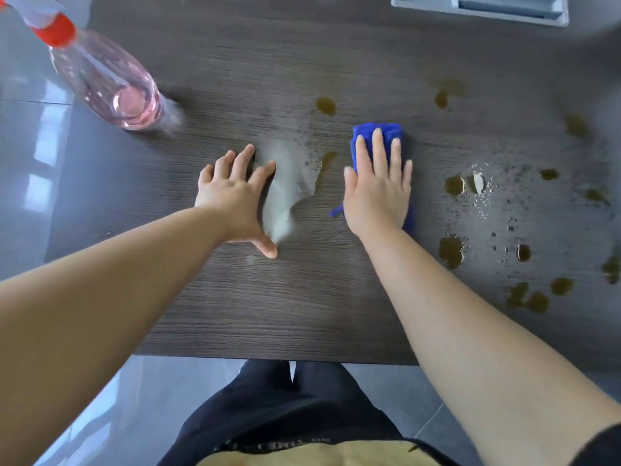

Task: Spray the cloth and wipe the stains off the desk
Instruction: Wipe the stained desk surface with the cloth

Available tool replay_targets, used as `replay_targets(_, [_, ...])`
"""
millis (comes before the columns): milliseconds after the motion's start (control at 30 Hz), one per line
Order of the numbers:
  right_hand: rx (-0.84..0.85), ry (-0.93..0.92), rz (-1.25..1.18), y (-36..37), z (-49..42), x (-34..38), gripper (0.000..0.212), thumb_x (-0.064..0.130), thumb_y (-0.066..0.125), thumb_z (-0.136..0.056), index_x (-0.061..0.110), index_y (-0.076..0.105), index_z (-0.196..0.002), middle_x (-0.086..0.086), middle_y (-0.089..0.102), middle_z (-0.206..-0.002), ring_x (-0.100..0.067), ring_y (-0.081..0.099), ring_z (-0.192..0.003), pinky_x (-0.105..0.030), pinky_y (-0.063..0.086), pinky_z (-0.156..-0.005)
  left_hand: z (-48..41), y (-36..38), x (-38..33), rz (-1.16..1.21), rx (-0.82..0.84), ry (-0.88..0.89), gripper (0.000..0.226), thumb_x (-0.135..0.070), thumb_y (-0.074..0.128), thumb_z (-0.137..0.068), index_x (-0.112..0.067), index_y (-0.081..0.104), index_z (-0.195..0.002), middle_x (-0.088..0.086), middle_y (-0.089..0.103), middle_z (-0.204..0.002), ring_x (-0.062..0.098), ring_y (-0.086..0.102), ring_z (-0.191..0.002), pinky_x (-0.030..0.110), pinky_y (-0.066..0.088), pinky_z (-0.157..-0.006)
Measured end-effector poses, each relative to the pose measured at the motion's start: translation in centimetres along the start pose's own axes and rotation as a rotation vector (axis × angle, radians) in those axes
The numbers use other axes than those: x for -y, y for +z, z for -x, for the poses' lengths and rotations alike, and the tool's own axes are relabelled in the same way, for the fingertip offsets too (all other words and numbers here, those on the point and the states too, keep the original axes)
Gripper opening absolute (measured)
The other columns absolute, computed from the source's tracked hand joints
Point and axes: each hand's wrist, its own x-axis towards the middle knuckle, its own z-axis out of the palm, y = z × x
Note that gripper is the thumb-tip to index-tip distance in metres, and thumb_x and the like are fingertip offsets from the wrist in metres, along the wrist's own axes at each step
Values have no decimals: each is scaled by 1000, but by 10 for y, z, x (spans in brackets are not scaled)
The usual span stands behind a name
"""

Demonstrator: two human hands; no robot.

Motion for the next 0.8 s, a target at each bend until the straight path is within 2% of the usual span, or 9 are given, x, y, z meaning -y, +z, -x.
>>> replay_targets(67, [23, -2, -1, 3, -8, 27, 55, 41, 24, -102, 23, 10, -152, 0, 1, -160, -27, -2, -147, -46, 0, -117, 1, 0, 0, 12, -12, -3, 145, -70, 80, -34, -34, -3, -148, 2, -12, -157, 28, -7, -144, 46, 6, -116])
replay_targets(233, [69, -575, 57, 11, 62, 9, 53, 38, 30, -95, 22, 36, -146, 0, 29, -155, -28, 24, -142, -48, 19, -114, 4, 3, 3, 45, -50, 7, 145, -70, 79, -35, -33, -2, -148, 1, -11, -158, 27, -6, -145, 44, 5, -117])
replay_targets(300, [91, -667, 101, 9, 67, -25, 52, 37, 33, -95, 23, 38, -145, 0, 32, -153, -28, 28, -141, -48, 21, -113, 5, 3, 4, 44, -48, 13, 145, -70, 80, -35, -33, -3, -148, 1, -11, -157, 27, -6, -145, 43, 5, -117])
replay_targets(367, [62, -560, 98, 2, 51, -42, 51, 36, 31, -96, 22, 37, -145, -2, 32, -153, -30, 27, -141, -52, 24, -112, 5, 2, 3, 43, -45, 17, 145, -70, 80, -36, -33, -4, -148, 1, -12, -157, 27, -6, -145, 43, 4, -117])
replay_targets(467, [25, -182, 55, 0, 12, -12, 52, 38, 27, -101, 24, 20, -151, 0, 12, -159, -28, 8, -146, -49, 8, -117, 5, 1, 3, 43, -41, 22, 145, -70, 79, -36, -34, -5, -148, 1, -13, -157, 26, -7, -145, 43, 3, -117])
replay_targets(533, [16, -61, 38, 5, 2, 23, 55, 41, 27, -101, 24, 15, -152, 0, 6, -160, -28, 3, -146, -47, 3, -116, 5, 1, 3, 51, -40, 18, 145, -70, 80, -36, -34, -5, -148, 0, -12, -157, 26, -7, -145, 43, 4, -118])
replay_targets(633, [2, -347, 34, 13, 29, 44, 55, 40, 29, -96, 20, 33, -147, -3, 24, -157, -31, 19, -144, -50, 14, -114, 4, 3, 4, 64, -53, 9, 146, -70, 80, -35, -32, -3, -149, 0, -11, -158, 26, -7, -145, 43, 4, -118])
replay_targets(733, [77, -690, 96, 12, 64, 8, 53, 37, 32, -95, 22, 37, -145, -1, 30, -154, -29, 25, -142, -49, 19, -114, 3, 4, 6, 64, -57, 11, 148, -71, 79, -34, -28, -4, -149, -1, -11, -158, 25, -7, -145, 43, 4, -118])
replay_targets(800, [77, -712, 117, 7, 62, -25, 51, 36, 35, -94, 23, 40, -143, -1, 34, -152, -29, 30, -140, -51, 24, -111, 3, 5, 6, 66, -55, 12, 148, -70, 79, -34, -29, -5, -149, -1, -11, -158, 25, -8, -145, 44, 3, -118])
